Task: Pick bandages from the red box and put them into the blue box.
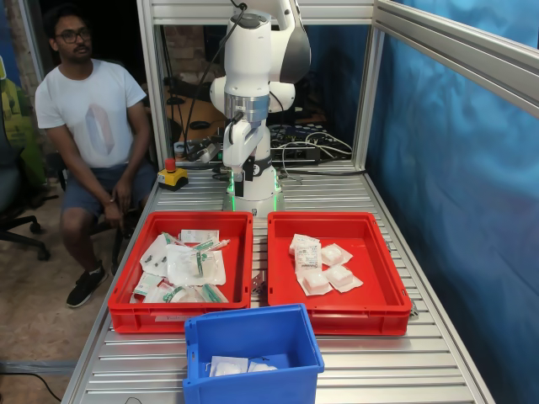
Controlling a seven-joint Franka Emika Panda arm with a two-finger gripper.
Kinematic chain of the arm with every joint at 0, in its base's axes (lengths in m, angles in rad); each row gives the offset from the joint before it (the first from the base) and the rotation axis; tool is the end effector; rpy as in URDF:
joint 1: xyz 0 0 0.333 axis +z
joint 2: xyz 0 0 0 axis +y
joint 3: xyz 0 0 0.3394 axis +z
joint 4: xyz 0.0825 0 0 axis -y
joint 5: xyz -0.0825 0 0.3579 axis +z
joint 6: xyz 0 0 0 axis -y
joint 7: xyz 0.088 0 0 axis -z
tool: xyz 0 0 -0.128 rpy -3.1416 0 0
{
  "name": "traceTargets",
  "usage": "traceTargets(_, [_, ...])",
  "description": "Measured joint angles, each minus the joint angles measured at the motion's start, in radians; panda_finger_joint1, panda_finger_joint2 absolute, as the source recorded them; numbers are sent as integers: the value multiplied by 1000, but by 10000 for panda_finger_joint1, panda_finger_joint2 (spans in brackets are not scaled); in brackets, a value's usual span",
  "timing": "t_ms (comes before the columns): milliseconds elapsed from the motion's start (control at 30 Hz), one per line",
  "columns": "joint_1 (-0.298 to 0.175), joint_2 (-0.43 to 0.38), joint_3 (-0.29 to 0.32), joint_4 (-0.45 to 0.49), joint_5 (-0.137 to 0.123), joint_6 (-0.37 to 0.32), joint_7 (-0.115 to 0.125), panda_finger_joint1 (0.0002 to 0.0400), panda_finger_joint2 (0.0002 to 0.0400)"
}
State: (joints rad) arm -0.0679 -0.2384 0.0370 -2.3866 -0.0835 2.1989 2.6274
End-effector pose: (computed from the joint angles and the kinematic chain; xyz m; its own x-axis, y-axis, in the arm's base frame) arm 0.4391 -0.0175 0.4328 -0.8628 -0.5055 -0.0035 -0.5031 0.8593 -0.0922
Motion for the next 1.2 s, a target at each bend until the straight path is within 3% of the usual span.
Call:
traceTargets(867, [18, 0, 0, 0, 0, 0, 0, 400, 400])
traceTargets(1200, [68, 5, 0, 0, 0, 0, 0, 400, 400])
